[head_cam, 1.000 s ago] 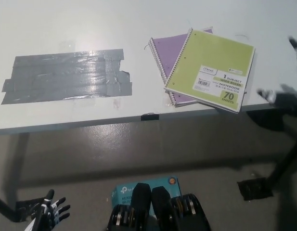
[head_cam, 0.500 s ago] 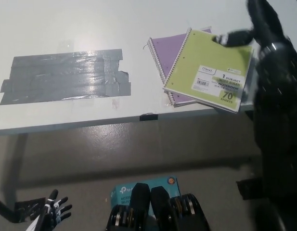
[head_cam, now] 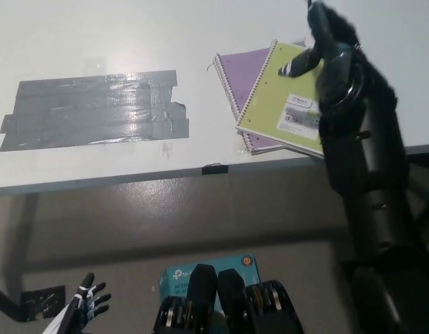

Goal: The robot uses its right hand to align two notebooks stacked together until they are fully overlapped

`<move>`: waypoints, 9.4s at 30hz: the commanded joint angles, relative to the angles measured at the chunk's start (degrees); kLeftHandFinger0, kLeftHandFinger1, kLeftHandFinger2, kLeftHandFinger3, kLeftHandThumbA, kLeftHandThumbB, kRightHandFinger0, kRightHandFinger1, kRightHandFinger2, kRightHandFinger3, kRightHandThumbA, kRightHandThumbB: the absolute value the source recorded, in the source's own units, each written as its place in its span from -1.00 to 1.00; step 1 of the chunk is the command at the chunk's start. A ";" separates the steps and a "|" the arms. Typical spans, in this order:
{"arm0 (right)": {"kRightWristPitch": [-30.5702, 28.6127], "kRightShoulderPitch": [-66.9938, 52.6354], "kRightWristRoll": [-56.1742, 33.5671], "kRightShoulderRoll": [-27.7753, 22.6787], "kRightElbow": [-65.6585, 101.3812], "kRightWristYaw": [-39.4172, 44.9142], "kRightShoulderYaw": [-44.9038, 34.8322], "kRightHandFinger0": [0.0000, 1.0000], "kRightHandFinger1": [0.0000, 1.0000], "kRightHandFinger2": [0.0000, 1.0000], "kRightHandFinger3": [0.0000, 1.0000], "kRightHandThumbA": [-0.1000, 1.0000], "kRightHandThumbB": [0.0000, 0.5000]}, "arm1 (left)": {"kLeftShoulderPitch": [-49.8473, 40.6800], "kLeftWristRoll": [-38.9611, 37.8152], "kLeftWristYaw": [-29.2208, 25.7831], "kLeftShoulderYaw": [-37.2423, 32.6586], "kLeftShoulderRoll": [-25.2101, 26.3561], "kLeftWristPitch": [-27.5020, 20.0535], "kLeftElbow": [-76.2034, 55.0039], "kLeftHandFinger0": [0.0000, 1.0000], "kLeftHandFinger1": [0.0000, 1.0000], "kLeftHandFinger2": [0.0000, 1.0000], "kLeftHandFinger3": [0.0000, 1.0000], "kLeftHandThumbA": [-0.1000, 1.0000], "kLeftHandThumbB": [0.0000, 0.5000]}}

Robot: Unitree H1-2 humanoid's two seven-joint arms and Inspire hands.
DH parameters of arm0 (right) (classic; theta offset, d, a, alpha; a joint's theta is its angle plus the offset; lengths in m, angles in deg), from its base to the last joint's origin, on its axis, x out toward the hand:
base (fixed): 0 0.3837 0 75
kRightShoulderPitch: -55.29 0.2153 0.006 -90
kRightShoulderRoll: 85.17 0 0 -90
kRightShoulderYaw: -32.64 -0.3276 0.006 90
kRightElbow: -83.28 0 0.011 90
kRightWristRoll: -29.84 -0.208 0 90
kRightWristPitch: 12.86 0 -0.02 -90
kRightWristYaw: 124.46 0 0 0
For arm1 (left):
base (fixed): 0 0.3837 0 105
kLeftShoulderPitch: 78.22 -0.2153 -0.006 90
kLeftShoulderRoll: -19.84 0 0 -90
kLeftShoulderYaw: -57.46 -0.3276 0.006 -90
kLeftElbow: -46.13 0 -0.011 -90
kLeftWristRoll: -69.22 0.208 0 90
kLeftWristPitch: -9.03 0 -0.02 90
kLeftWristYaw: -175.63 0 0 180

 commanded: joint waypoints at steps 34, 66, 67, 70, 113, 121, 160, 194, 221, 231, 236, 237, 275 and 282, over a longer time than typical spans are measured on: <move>0.16 -10.13 -12.22 -0.09 -7.69 -26.76 4.48 1.00 1.00 1.00 1.00 1.00 -0.03 | -0.50 4.08 0.65 -4.82 0.51 -2.74 -2.96 0.49 0.56 0.65 1.00 1.00 1.00; 0.67 -20.59 -7.40 -10.70 -6.21 -17.41 25.86 1.00 1.00 1.00 1.00 1.00 0.57 | 1.20 5.19 1.30 -7.36 0.55 -3.34 -2.58 0.30 0.40 0.44 1.00 1.00 1.00; 0.67 -20.59 -7.89 -10.61 -6.90 -18.30 26.02 1.00 1.00 1.00 1.00 1.00 0.55 | 1.07 5.38 1.15 -7.42 0.53 -3.53 -2.81 0.29 0.39 0.44 1.00 1.00 1.00; 0.67 -20.77 -7.67 -10.76 -6.74 -17.50 25.61 1.00 1.00 1.00 1.00 1.00 0.51 | 1.43 5.34 1.13 -7.52 0.35 -3.01 -2.79 0.36 0.41 0.42 1.00 1.00 1.00; -6.17 -14.67 -4.68 -18.87 -4.54 -13.44 46.49 1.00 1.00 1.00 1.00 1.00 0.55 | 1.00 5.32 1.16 -8.50 -1.04 -2.41 -4.25 0.30 0.14 -0.07 1.00 1.00 1.00; -6.82 -13.78 -4.08 -21.98 -4.15 -14.16 46.55 1.00 1.00 1.00 1.00 1.00 0.57 | 1.14 6.10 0.53 -9.03 -1.34 -2.55 -4.54 0.06 -0.12 -0.36 1.00 1.00 1.00; -8.33 -10.47 0.07 -21.70 -4.36 -10.55 47.04 1.00 1.00 1.00 1.00 1.00 0.60 | 1.24 5.05 0.94 -8.48 -2.81 -1.66 -5.33 -0.38 -0.39 -0.40 0.94 1.00 1.00; -12.06 -9.73 2.38 -20.70 -3.84 -13.91 49.30 1.00 1.00 1.00 1.00 1.00 0.65 | 1.77 5.21 1.56 -9.80 -3.17 -3.65 -4.60 -0.41 -0.43 -0.43 0.88 1.00 1.00; -10.19 -11.24 4.66 -22.41 -2.97 -14.99 49.40 1.00 1.00 1.00 1.00 1.00 0.86 | 0.31 5.72 1.26 -9.86 -2.82 -3.89 -3.88 -0.46 -0.45 -0.41 0.89 1.00 1.00; -9.49 -10.89 7.09 -22.39 -1.15 -15.19 49.21 1.00 1.00 1.00 1.00 1.00 1.00 | -0.98 5.85 1.62 -10.22 -2.39 -2.89 -4.80 -0.31 -0.33 -0.29 0.95 1.00 1.00; -8.99 -11.47 7.71 -22.69 -0.37 -15.53 48.89 1.00 1.00 1.00 1.00 1.00 1.00 | -1.52 6.16 1.62 -10.48 -2.02 -2.19 -5.33 -0.36 -0.34 -0.29 0.92 1.00 1.00; -8.60 -11.38 8.10 -22.87 -0.04 -15.10 48.84 1.00 1.00 1.00 1.00 1.00 1.00 | -1.47 5.76 1.88 -10.28 -2.09 -2.58 -4.95 -0.39 -0.36 -0.27 0.91 1.00 1.00; 0.67 -10.87 -20.62 -45.42 54.21 33.91 9.51 1.00 1.00 1.00 1.00 1.00 1.00 | -5.81 5.02 2.97 -8.68 -0.94 -5.39 -2.43 -0.53 -0.52 -0.46 0.87 1.00 1.00; 0.67 -29.46 -26.58 -49.82 70.16 31.56 -11.43 1.00 1.00 1.00 1.00 1.00 1.00 | -6.13 4.67 3.49 -8.54 -0.79 -6.08 -2.09 -0.61 -0.58 -0.47 0.85 1.00 1.00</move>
